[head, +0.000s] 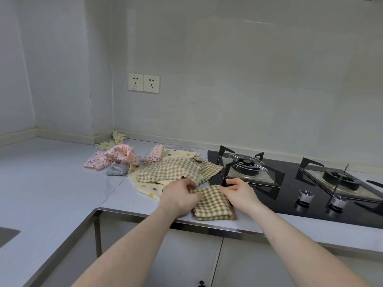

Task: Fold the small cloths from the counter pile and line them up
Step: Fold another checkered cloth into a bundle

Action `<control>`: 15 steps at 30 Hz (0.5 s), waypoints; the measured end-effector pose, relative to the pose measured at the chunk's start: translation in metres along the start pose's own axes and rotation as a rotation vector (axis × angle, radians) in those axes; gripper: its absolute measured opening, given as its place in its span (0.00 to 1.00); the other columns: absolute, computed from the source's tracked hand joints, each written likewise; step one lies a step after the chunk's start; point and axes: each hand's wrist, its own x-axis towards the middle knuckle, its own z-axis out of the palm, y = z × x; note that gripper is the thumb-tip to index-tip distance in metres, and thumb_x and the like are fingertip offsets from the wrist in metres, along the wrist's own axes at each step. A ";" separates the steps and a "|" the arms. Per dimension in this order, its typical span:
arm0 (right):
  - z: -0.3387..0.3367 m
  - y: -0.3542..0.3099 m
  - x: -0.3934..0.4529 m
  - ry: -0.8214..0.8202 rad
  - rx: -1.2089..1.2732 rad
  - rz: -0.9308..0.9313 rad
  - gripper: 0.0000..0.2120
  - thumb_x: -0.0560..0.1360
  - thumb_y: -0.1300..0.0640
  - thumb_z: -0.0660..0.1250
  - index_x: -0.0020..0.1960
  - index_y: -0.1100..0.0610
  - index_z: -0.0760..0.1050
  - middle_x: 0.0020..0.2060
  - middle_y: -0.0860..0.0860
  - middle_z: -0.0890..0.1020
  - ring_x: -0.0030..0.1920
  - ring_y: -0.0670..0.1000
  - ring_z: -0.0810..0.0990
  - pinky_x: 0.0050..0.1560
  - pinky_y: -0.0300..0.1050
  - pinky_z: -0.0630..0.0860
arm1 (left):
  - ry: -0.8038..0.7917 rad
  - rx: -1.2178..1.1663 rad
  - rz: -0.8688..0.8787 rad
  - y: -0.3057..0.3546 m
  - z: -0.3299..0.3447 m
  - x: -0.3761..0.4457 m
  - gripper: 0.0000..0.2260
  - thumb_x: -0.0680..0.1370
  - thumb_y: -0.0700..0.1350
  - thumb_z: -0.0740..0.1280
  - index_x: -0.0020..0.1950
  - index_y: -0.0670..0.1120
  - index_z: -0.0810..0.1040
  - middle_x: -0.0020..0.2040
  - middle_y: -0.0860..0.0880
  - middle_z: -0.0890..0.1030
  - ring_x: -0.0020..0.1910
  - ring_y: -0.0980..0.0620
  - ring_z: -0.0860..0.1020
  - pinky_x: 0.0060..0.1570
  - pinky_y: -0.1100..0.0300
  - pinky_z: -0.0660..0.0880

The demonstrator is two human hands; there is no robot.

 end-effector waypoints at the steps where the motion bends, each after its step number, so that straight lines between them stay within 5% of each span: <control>1: 0.000 -0.001 0.005 -0.032 0.009 0.017 0.23 0.73 0.42 0.74 0.64 0.50 0.77 0.47 0.40 0.82 0.56 0.47 0.81 0.62 0.45 0.75 | -0.010 0.023 0.007 0.000 0.000 0.000 0.22 0.68 0.62 0.65 0.59 0.59 0.82 0.54 0.60 0.83 0.55 0.54 0.79 0.60 0.53 0.77; 6: -0.003 -0.005 0.015 -0.162 0.013 0.074 0.23 0.69 0.47 0.78 0.62 0.50 0.82 0.59 0.45 0.83 0.61 0.47 0.80 0.66 0.44 0.74 | -0.051 0.049 0.004 0.000 0.001 0.001 0.24 0.69 0.62 0.66 0.63 0.60 0.80 0.56 0.58 0.82 0.57 0.52 0.79 0.65 0.49 0.73; 11: 0.001 0.000 0.011 -0.203 0.064 0.026 0.09 0.68 0.49 0.79 0.48 0.44 0.85 0.47 0.41 0.87 0.52 0.42 0.84 0.64 0.46 0.78 | -0.066 0.040 -0.013 0.002 0.000 0.001 0.21 0.73 0.60 0.67 0.65 0.60 0.79 0.55 0.55 0.82 0.59 0.49 0.78 0.68 0.47 0.70; 15: 0.007 0.012 0.006 -0.089 0.184 -0.068 0.09 0.68 0.53 0.79 0.47 0.46 0.85 0.45 0.42 0.87 0.50 0.44 0.85 0.61 0.49 0.80 | -0.067 -0.034 -0.027 0.000 0.001 0.003 0.15 0.74 0.59 0.67 0.58 0.58 0.82 0.49 0.56 0.83 0.53 0.49 0.79 0.62 0.51 0.74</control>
